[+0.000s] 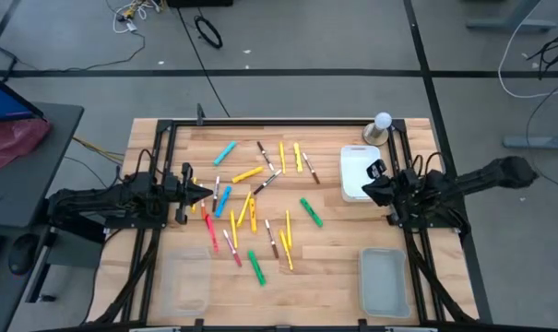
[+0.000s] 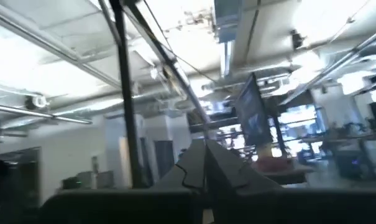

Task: Pick & Place Markers
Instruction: Put the green highlighter into the white bin

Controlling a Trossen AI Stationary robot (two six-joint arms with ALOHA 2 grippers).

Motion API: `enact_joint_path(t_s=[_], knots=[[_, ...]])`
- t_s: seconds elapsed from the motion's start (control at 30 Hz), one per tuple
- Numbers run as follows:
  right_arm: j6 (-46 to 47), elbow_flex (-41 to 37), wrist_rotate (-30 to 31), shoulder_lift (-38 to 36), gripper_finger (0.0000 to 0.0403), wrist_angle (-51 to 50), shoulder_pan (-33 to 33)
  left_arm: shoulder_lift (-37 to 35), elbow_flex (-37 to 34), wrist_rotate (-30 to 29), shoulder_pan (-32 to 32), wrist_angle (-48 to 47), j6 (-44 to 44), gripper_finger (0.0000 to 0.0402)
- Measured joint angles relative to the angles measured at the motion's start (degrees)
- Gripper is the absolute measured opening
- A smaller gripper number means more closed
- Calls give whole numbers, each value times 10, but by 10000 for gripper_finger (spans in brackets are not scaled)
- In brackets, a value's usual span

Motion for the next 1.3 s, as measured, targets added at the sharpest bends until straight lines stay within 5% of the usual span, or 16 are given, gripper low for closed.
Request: enact_joint_path(t_s=[0.13, 0.4, 0.57, 0.83, 1.07, 1.3], knots=[[11, 88, 52, 161, 16, 10, 14, 0, 0, 0, 0, 0, 0, 18], [111, 273, 39, 402, 18, -80, 10, 0, 0, 0, 0, 0, 0, 18], [155, 386, 49, 438, 48, -339, 14, 0, 0, 0, 0, 0, 0, 18], [250, 541, 169, 486, 157, -779, 51, 0, 0, 0, 0, 0, 0, 18], [344, 540, 214, 537, 245, -856, 58, 0, 0, 0, 0, 0, 0, 18], [341, 540, 265, 608, 239, -880, 51, 0, 0, 0, 0, 0, 0, 18]])
